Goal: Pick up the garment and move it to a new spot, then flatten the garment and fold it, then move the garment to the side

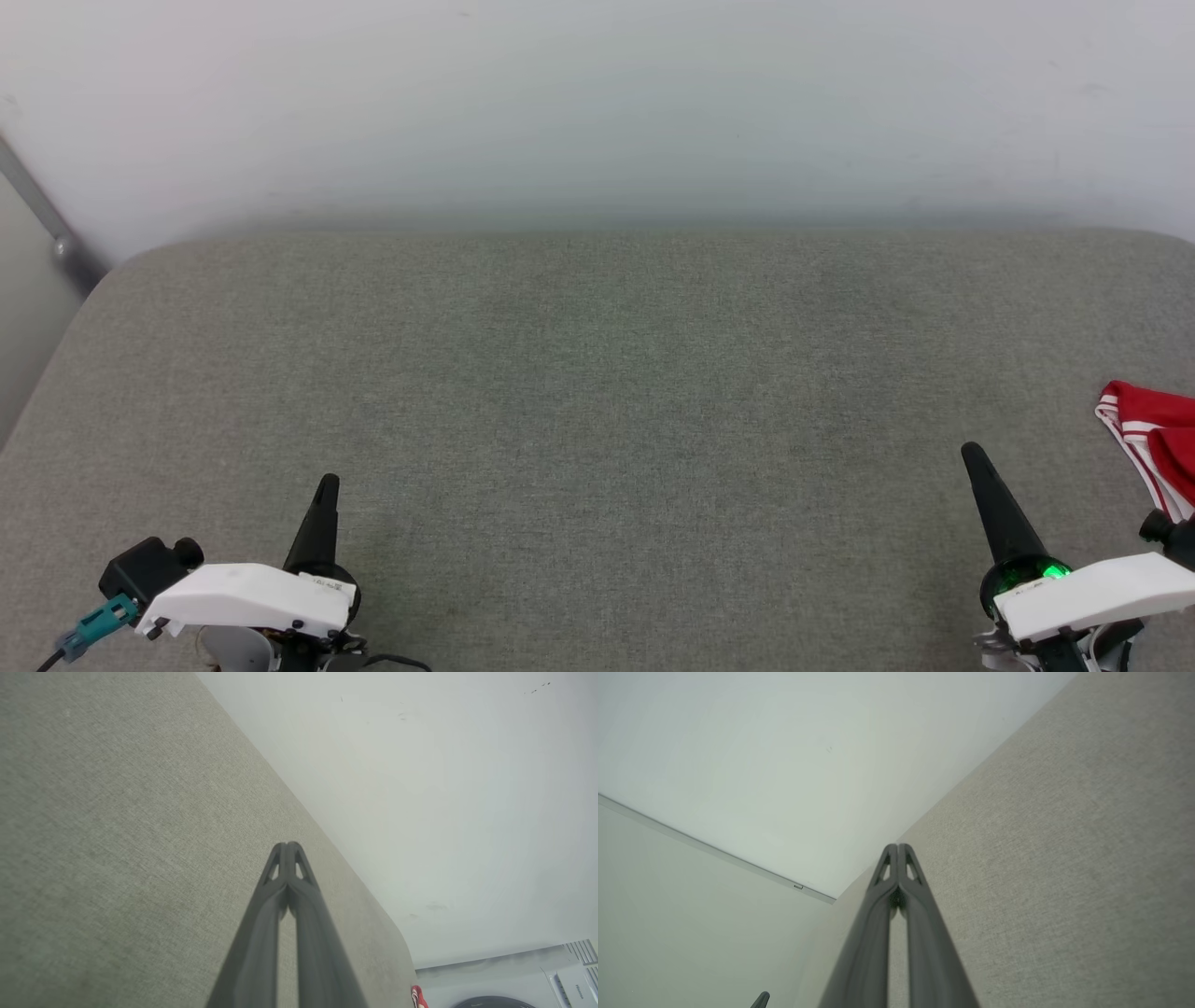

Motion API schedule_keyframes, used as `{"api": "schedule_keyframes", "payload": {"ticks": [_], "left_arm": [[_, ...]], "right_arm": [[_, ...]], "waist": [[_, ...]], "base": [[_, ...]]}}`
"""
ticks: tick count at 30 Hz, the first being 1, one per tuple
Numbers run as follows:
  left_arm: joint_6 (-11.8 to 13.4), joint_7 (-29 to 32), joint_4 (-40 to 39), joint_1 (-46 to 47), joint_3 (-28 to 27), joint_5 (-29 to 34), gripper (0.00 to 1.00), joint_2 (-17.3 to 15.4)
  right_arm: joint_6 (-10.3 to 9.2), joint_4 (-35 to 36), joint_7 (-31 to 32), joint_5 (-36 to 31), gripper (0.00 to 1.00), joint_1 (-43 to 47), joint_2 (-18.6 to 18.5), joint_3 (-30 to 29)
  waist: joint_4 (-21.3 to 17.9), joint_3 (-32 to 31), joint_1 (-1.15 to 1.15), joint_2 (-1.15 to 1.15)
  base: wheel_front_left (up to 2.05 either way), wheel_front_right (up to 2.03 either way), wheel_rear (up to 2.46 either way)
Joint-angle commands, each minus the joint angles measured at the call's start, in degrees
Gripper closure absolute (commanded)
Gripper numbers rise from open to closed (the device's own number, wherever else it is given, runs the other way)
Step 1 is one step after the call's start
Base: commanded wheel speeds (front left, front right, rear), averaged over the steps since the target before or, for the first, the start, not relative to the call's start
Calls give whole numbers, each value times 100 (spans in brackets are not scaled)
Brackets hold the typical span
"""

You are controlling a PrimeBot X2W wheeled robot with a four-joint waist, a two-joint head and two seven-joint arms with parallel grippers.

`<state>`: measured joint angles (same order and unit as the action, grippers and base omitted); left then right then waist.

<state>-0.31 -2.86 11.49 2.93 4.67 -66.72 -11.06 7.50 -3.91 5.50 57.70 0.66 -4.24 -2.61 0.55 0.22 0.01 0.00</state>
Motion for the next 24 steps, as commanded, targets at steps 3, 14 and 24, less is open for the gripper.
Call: {"api": "schedule_keyframes", "payload": {"ticks": [3, 14, 24], "left_arm": [[-71, 62, -27, 160, -115, -203, 100, 35], [-223, 253, 33, 204, -331, -746, 100, 204], [-336, 396, 85, 241, -498, -1158, 100, 335]], "right_arm": [[0, -29, -44, 287, 100, -176, -42, -19], [0, -248, -50, 1047, 100, -305, -39, -55], [0, -418, -48, 1614, 100, -387, -33, -89]], "waist": [[-2, 0, 0, 0], [-12, -1, 0, 0], [-20, -1, 0, 0]], "base": [[0, 0, 0], [0, 0, 0], [0, 0, 0]]}}
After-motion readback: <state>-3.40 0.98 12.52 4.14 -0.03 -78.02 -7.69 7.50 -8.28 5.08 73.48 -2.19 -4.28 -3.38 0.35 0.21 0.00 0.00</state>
